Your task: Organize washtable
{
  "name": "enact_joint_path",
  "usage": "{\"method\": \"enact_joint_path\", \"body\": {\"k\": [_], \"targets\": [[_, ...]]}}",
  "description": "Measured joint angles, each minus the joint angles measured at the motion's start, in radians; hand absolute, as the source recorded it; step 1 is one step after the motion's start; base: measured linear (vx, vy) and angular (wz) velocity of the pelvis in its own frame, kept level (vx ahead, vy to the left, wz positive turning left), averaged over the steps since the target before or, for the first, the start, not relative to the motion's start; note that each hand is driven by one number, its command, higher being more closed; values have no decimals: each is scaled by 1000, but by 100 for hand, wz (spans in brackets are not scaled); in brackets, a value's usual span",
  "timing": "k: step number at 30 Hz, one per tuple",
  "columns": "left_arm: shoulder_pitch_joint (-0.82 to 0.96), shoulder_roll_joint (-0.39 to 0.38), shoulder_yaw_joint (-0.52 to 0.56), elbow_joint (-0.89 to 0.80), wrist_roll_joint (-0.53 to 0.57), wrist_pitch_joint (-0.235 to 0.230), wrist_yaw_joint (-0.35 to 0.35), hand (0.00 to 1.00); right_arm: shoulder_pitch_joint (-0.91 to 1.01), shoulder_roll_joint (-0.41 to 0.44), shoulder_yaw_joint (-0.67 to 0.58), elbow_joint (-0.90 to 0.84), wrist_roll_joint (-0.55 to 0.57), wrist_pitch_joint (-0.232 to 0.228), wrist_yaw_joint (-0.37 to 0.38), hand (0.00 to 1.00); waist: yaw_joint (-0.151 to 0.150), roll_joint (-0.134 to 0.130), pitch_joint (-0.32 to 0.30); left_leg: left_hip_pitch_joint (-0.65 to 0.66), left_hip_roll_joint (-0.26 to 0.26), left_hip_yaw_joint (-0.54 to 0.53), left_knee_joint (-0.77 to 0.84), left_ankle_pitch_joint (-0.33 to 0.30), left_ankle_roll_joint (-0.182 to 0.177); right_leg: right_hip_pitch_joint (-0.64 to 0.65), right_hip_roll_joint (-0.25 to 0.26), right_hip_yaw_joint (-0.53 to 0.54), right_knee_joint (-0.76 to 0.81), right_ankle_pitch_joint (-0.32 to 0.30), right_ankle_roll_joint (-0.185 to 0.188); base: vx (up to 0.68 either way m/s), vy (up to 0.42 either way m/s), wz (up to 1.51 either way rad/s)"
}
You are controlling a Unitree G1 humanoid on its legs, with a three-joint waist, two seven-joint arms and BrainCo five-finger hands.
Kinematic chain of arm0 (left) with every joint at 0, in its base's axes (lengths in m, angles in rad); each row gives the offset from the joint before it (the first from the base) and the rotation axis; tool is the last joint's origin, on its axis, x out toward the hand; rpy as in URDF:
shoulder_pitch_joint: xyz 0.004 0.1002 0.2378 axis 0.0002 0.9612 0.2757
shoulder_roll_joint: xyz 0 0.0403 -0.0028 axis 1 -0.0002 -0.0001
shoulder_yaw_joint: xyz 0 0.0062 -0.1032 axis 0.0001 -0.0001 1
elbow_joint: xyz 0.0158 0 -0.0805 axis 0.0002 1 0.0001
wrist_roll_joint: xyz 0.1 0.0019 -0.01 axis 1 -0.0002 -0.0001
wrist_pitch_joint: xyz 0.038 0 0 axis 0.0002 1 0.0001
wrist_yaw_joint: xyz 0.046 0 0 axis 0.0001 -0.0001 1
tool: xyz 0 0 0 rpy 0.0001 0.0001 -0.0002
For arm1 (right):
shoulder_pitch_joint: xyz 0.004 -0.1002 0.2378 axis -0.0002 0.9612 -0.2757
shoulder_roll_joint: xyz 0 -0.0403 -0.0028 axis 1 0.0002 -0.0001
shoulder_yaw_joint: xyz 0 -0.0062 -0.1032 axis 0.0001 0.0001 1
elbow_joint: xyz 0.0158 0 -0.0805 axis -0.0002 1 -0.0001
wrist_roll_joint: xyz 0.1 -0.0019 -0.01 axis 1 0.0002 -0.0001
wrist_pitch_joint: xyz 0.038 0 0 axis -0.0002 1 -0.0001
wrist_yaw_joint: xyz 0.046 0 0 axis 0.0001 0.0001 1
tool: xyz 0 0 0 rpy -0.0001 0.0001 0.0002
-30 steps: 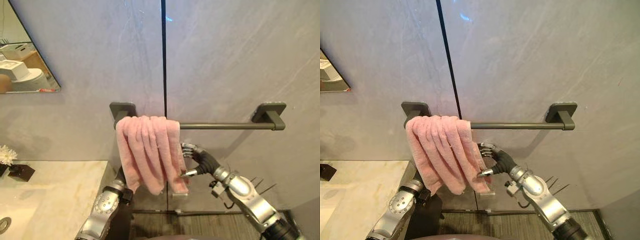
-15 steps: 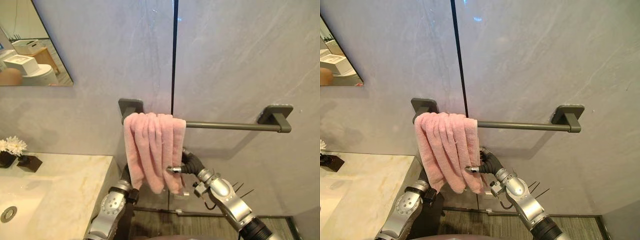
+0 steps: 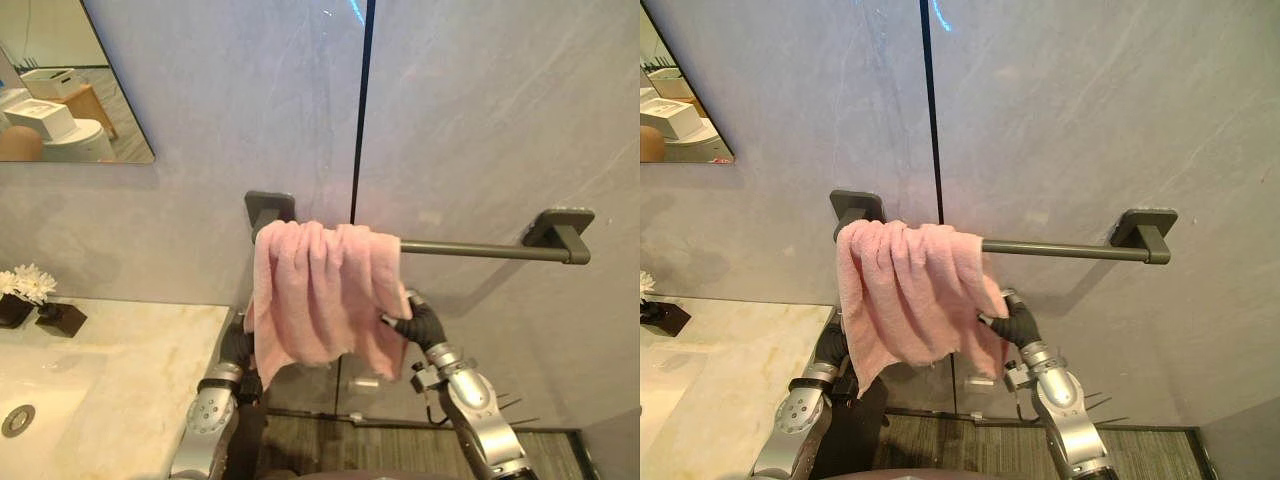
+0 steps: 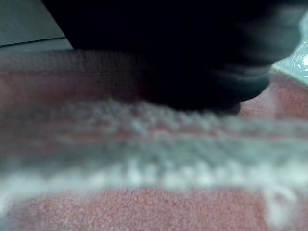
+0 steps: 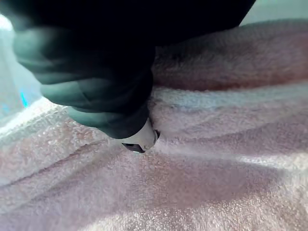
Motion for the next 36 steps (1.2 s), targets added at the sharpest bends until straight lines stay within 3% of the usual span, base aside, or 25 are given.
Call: {"method": "enact_joint_path", "body": {"k": [7, 13, 18, 24, 33, 34, 36], "targets": [[1, -48, 7, -43, 0, -4, -23, 100, 22, 63, -111, -14, 1, 0, -32, 100, -26, 2, -1, -2, -1, 28, 5, -1, 0, -16, 3, 34, -22, 31, 4, 28, 15, -12], [5, -66, -20, -43, 0, -8, -43, 100, 47, 99, -165, -13, 1, 0, -37, 100, -27, 2, -1, -2, -6, 47, 18, -8, 9, -16, 4, 57, -31, 35, 6, 31, 15, -10], [4, -66, -26, -43, 0, -8, -44, 100, 43, 100, -169, 9, 1, -4, -41, 100, -27, 2, -1, 0, -11, 53, 18, -18, 13, -17, -1, 64, -30, 35, 10, -6, 18, -3], [4, -64, -57, -27, 1, -8, -44, 100, 37, 115, -187, 74, 0, -43, -44, 100, -29, 4, -3, 0, -15, 55, 18, -25, 10, -18, -10, 68, -28, 32, 16, 0, 0, 0], [-8, -50, -75, 88, 1, -9, -44, 100, 15, 122, -188, 161, -34, -66, -44, 100, -33, 5, -33, 6, -25, 58, 17, -20, 17, -15, -13, 72, -30, 35, 19, -4, -1, 0], [-8, -49, -75, 100, 1, -9, -44, 0, 10, 124, -188, 178, -40, -67, -45, 0, -36, 6, -34, 7, -25, 59, 17, -20, 17, -15, -13, 73, -30, 35, 19, -38, -6, -1], [-8, -49, -73, 123, 1, -9, -42, 0, 3, 128, -188, 201, -41, -67, -63, 0, -36, 8, -36, 7, -25, 59, 16, -21, 15, -15, -13, 73, -30, 35, 18, -18, -3, 0]]}}
